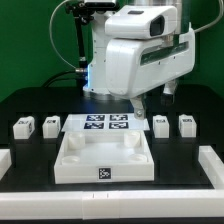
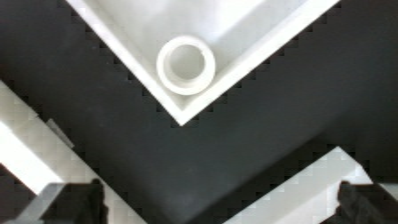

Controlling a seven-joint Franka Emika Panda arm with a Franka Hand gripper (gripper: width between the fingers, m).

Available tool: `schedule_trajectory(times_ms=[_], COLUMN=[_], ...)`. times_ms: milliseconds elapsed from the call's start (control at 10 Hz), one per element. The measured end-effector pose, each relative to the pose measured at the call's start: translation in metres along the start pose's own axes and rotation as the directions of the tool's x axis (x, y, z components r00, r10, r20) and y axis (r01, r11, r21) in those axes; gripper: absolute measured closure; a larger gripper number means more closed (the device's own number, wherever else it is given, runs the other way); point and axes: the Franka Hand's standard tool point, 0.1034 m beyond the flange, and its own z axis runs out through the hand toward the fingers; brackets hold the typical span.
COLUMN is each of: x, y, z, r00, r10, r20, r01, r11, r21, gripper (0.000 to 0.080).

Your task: Assemble one leg

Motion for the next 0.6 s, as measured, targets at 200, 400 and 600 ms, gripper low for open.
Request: schedule_trajectory(times_ms=[200,400,600], x=[-0.0001,-0.0001,-0.0001], y=[-0.0001,-0.0001,-0.0001], z=[0.0002,0.0003,0.0004], r00=[1.000,1.000,1.000], r10=[0.000,0.000,0.000], r20=[0.000,0.000,0.000], r01=[0.000,0.000,0.000], r11=[1.000,1.000,1.000], r21=[0.000,0.001,0.001], gripper=[0.0150,0.0150,0.0150])
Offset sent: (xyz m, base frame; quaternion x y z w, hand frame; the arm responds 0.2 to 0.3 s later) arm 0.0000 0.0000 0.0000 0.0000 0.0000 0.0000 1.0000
